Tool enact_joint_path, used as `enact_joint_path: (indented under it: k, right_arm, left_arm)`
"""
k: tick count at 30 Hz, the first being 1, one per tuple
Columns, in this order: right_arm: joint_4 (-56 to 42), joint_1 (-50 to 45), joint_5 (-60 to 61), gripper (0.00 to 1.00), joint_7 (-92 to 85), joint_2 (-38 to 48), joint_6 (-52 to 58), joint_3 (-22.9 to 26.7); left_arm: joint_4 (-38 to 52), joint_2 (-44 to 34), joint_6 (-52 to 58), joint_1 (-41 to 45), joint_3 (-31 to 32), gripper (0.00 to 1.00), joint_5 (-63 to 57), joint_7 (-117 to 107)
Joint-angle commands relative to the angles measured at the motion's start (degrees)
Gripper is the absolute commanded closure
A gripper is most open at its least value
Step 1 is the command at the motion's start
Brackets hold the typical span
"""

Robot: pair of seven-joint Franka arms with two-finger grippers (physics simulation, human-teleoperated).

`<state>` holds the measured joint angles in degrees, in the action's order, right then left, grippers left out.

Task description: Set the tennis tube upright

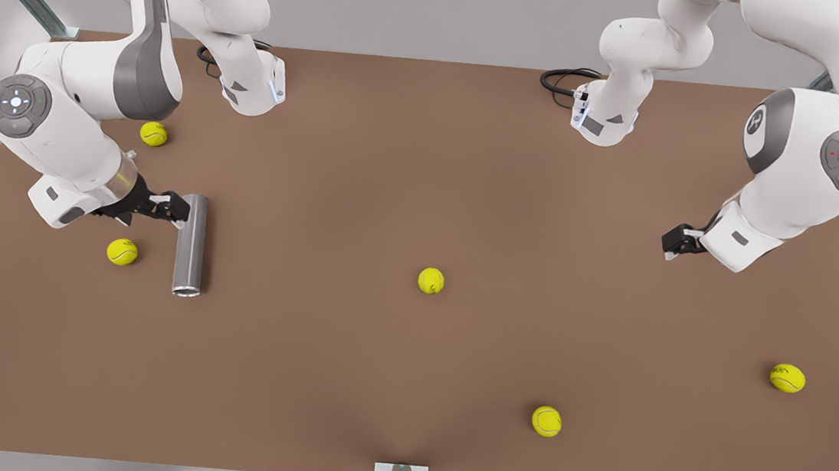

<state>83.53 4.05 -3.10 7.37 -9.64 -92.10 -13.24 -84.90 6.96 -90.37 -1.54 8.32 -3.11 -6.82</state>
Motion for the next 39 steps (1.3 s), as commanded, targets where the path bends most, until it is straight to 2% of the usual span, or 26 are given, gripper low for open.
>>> enact_joint_path:
  k: [1, 3, 4, 5, 9, 11, 18, 22, 39]
  right_arm:
    - [0.0, 0.3, 0.1, 0.00, 2.0, 0.1, -0.4, 0.1]
    - [7.3, 0.3, 0.1, 0.00, 1.7, 0.1, -0.7, 0.1]
    - [16.3, 0.3, -0.1, 0.00, 1.2, 0.3, -5.8, 0.1]
    - [21.0, 1.5, -0.1, 0.00, 1.2, 0.2, -8.8, 0.1]
    - [32.8, 4.5, -0.2, 0.00, 1.3, -4.9, -27.0, 3.1]
    - [32.8, 4.4, -0.4, 0.00, 1.5, -7.9, -31.5, 3.9]
    - [32.8, 7.5, -0.5, 0.00, -3.1, -10.1, -33.1, 3.8]
    - [32.9, 8.4, -0.7, 0.00, -20.2, -11.7, -33.2, 3.9]
    - [32.8, 9.1, -3.3, 0.00, -23.0, -16.6, -33.4, 3.9]
  left_arm:
    - [0.0, 0.0, -0.9, -0.2, 0.0, 0.00, -0.1, -5.5]
    - [0.0, 0.1, -0.9, -0.2, 0.0, 0.00, -0.1, -5.4]
    - [0.0, 0.2, -0.9, -0.3, 0.0, 0.00, -0.1, -5.4]
    - [0.0, 0.2, -0.9, -0.3, 0.1, 0.00, -0.1, -5.4]
    - [-0.6, 0.2, -0.9, -0.3, 0.1, 0.00, -0.1, -5.3]
    - [-0.6, 0.6, -1.1, -0.3, 0.2, 0.00, -0.1, -5.3]
    - [-1.6, 0.7, -1.6, -0.4, 0.2, 0.00, -0.1, -5.0]
    - [-1.7, 1.1, -1.8, -0.4, 0.2, 0.00, -0.1, -5.0]
    - [-1.5, 6.8, -9.0, 0.3, -1.1, 0.00, -0.2, -5.0]
